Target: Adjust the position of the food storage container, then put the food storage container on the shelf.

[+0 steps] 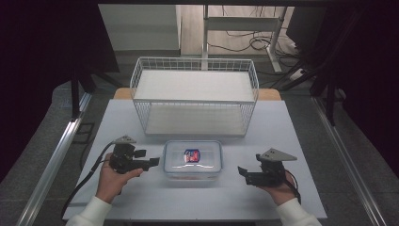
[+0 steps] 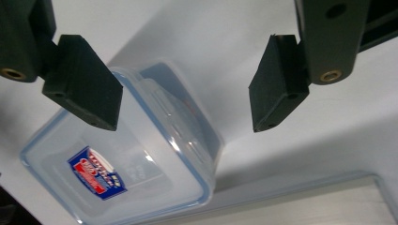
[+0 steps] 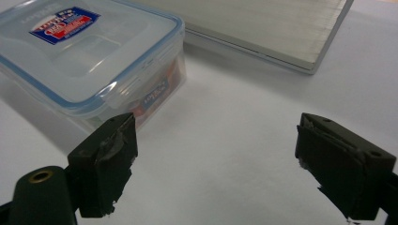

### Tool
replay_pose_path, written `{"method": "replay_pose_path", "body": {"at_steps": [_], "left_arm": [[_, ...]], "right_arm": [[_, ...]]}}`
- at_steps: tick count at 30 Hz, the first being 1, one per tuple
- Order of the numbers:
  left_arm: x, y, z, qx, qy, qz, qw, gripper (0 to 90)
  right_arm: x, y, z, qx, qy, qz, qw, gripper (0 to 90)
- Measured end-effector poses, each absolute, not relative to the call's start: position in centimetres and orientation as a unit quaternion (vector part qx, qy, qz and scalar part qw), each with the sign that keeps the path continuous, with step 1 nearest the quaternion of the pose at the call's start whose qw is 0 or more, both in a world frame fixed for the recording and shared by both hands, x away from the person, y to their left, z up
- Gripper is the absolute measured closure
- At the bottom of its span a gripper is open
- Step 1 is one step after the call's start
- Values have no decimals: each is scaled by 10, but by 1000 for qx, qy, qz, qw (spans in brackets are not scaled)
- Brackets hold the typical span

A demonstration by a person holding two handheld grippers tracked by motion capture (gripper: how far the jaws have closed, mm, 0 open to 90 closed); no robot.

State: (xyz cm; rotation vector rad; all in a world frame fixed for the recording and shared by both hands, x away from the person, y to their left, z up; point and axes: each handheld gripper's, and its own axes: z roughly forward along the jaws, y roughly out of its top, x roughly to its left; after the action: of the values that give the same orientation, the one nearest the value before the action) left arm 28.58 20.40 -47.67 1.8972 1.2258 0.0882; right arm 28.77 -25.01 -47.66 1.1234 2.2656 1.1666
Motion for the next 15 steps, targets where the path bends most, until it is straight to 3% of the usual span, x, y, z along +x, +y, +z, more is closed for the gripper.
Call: {"method": "replay_pose_path", "body": {"at_steps": [5, 15], "left_arm": [[290, 201, -479, 752, 492, 14, 439, 219], [291, 197, -482, 742, 483, -15, 465, 193]], "right_arm": [[285, -251, -476, 396, 800, 422, 160, 125], [302, -239, -472, 425, 784, 445, 84, 137]]}}
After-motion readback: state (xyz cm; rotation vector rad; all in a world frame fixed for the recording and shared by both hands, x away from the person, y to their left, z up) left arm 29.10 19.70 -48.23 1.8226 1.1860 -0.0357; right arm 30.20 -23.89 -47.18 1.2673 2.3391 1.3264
